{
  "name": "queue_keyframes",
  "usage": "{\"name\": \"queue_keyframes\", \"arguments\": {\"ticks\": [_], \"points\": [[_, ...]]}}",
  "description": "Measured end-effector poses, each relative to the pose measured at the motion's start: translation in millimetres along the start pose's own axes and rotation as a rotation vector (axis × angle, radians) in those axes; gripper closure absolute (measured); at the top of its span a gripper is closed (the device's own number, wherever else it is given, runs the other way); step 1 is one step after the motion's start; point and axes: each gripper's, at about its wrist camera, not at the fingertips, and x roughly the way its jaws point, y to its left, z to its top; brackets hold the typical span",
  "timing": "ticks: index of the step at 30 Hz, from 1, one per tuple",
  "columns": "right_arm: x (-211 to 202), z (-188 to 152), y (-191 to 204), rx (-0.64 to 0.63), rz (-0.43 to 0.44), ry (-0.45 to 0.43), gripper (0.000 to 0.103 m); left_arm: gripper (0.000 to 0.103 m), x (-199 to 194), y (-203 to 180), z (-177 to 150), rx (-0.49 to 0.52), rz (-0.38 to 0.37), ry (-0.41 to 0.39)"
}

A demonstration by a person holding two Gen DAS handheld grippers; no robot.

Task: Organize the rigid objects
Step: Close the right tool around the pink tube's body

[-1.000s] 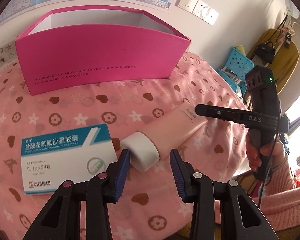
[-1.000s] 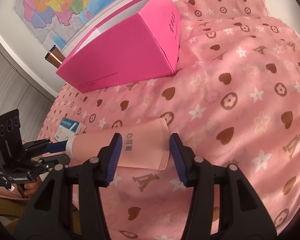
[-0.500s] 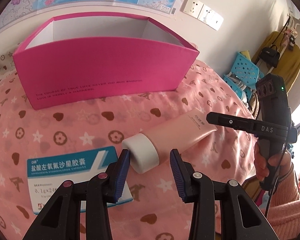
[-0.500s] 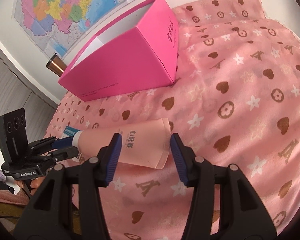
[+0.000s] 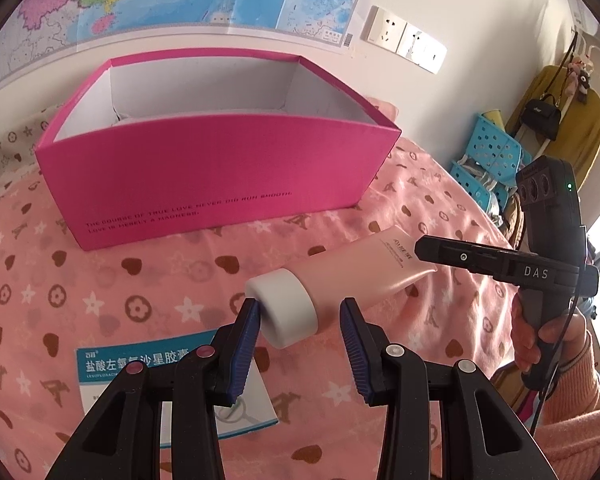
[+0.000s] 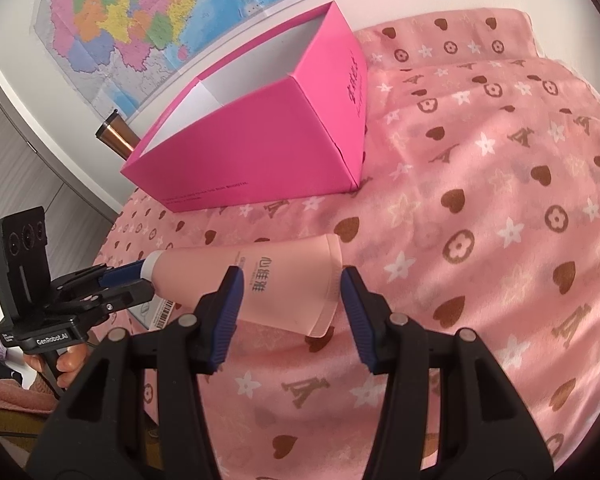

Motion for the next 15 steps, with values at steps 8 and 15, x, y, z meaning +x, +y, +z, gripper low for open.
{"name": "queue_keyframes", "arguments": {"ticks": [8,15], "points": [[-2,5,4,-0.011,0.001,-0.014,0.05,0.062,-6,-1,3,0.016,0.019,-0.026],[-8,12,11,-0.032,0.009,-0.038,0.05,0.062,-14,0,10,0.025,0.025,-0.055]]}}
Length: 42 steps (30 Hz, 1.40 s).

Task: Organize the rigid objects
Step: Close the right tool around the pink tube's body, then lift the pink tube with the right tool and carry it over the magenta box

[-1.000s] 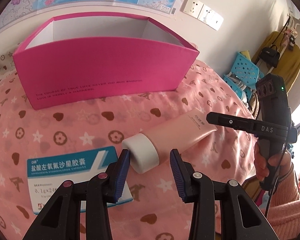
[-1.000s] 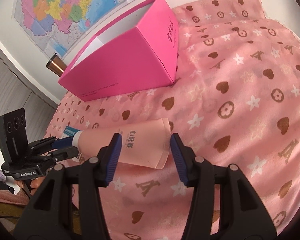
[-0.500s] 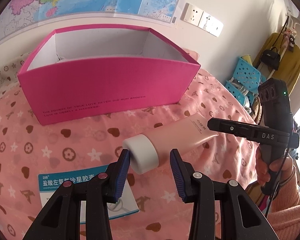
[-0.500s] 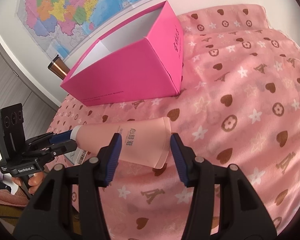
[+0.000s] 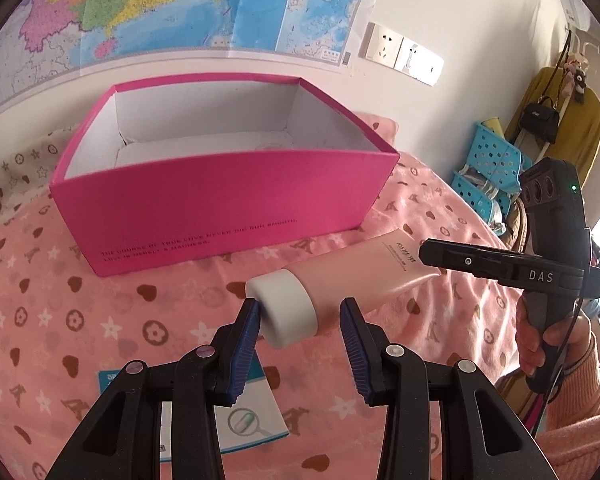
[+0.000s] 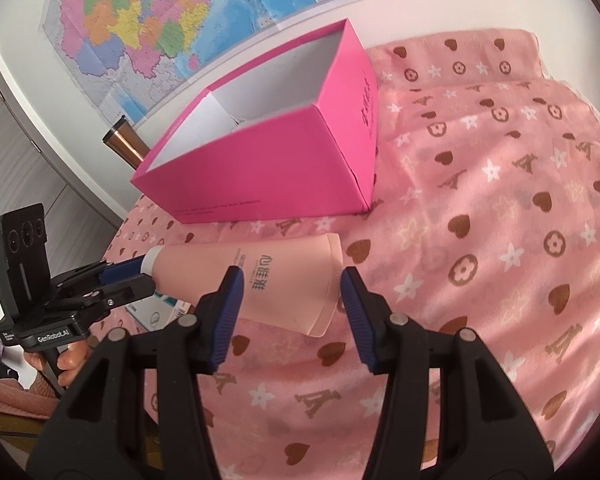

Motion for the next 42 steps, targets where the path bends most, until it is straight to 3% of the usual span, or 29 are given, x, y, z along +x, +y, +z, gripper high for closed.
{"name": "queue_keyframes", "arguments": {"ticks": [42], "points": [[-18,39,23,-0.084,0.003,-0.097,0.05,0.062,-22,-3,32,0.038,0.048,-0.118]]}}
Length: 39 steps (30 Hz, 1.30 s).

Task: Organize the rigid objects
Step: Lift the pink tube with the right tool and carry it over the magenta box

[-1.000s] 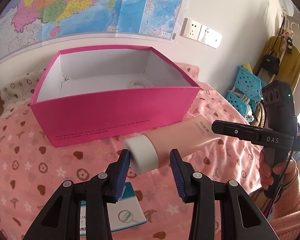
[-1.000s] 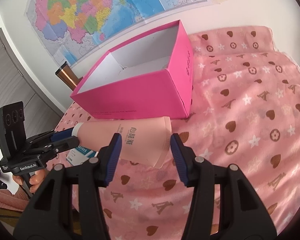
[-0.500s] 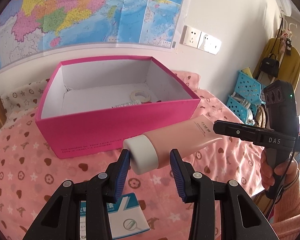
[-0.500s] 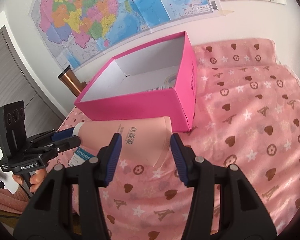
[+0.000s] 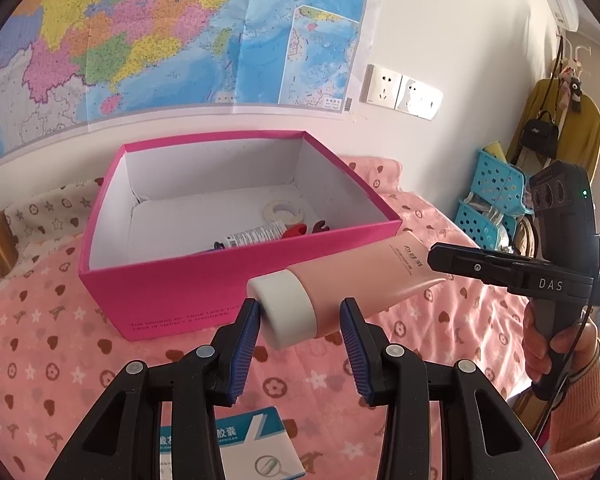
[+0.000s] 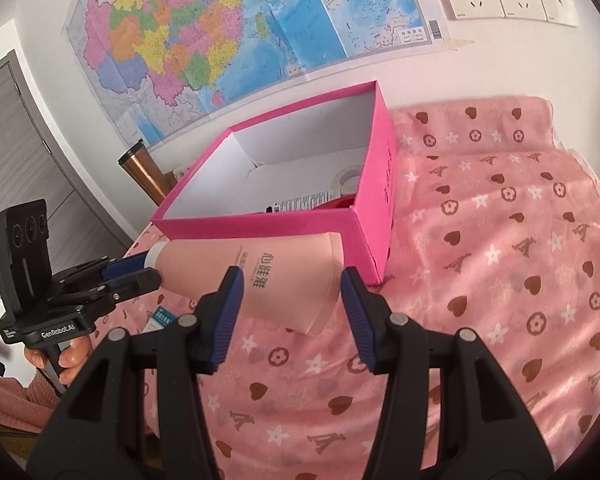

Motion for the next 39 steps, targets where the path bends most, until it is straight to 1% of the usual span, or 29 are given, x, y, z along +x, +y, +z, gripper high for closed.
{"name": "queue_keyframes", "arguments": {"ticks": [16,39], "points": [[-1,15,3,-0.023,-0.002,-0.031,0.05,0.062,2,2,14,0.005,0.007,-0.023],[2,34,-3,-0.032,-0.017,-0.049,0.05,0.062,5,1,35,0.018,0.018,-0.06]]}}
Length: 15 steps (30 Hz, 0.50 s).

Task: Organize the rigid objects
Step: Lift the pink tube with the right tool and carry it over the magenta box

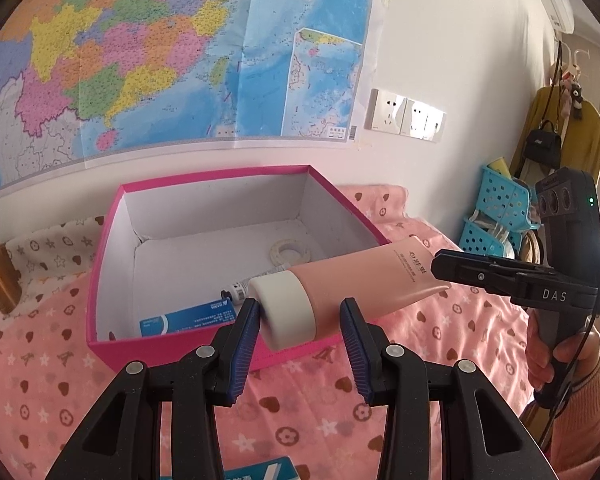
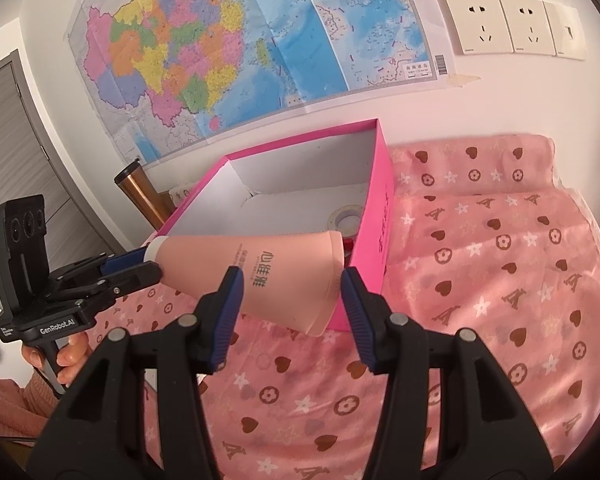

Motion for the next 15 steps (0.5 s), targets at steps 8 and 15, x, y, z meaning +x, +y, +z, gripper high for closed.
{"name": "queue_keyframes", "arguments": {"ticks": [8,15], "points": [[5,8,-1,-0.009,-0.004,-0.002,0.05,0.062,5,4,8,-0.012,0.005,-0.005],[11,14,-3,-0.011,-0.013,0.003,0.05,0.062,11,8,11,-0.021,0.008,-0.003]]}}
